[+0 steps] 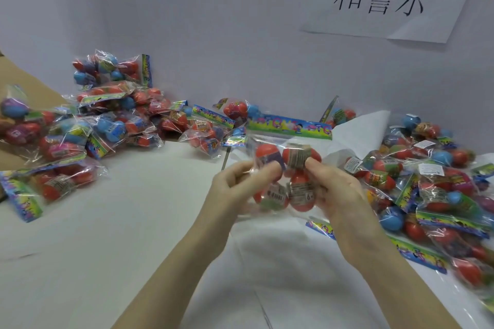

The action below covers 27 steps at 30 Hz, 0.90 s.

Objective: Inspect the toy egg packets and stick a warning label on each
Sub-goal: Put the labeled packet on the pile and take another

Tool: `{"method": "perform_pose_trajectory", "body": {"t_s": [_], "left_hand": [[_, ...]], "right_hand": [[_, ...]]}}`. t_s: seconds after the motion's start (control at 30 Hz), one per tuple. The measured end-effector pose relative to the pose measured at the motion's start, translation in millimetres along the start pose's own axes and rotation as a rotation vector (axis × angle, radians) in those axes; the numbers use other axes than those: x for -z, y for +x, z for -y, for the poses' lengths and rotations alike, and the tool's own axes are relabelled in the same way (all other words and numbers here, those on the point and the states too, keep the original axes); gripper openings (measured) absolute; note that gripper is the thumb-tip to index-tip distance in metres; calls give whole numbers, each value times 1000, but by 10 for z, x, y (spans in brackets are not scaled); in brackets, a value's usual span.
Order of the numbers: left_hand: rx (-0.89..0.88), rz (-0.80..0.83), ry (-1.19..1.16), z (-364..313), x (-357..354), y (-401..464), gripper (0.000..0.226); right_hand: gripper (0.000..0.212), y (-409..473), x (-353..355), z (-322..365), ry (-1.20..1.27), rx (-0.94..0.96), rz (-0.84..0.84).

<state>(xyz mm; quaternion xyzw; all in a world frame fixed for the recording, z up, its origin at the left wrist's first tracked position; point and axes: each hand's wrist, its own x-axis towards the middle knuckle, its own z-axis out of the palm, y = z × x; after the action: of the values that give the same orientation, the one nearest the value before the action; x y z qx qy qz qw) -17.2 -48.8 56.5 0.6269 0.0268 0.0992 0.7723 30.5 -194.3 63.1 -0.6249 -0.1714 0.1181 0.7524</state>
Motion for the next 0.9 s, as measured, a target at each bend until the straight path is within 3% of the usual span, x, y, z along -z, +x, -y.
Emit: {"method": "perform_pose_trajectory", "body": {"t_s": [0.13,0.27,0.37,0.43,0.5,0.57,0.63,0.7,0.77,0.83,0.9], "left_hand": [[-75,-20,44,34,-92,-23,29],[-80,-46,69,42,-34,-20,26],[-99,-36,69,28,-42,-32,33],[-119,-112,103,37,-75,-20,48],[-209,-259,285,72,-90,-26,57],[-368,-331,394,84,-113,-71,44],[-454,-232,380,97,-140,-122,30],[-408,-20,340,93,-190,-164,32],[-286,84,190,88,-217,-166,38],[-190,37,16,73,-185,-124,43],[-121,-18,-84,15,-123,-72,41]], "right_hand": [[31,-11,-12,-41,-94,-19,23],[43,-30,-24,-36,-101,102,11],[36,-43,-43,-28,-43,172,-50],[31,-48,-64,-37,-16,208,-124],[31,-54,-68,-51,-18,262,-257],[35,-65,-62,-37,-138,358,-431],[42,-84,-77,-26,-276,450,-520],[53,-116,-98,-39,-380,528,-458],[49,-162,-131,-53,-414,576,-238],[40,-196,-161,-44,-335,591,-50],[29,-197,-150,-13,-207,571,-61]]}}
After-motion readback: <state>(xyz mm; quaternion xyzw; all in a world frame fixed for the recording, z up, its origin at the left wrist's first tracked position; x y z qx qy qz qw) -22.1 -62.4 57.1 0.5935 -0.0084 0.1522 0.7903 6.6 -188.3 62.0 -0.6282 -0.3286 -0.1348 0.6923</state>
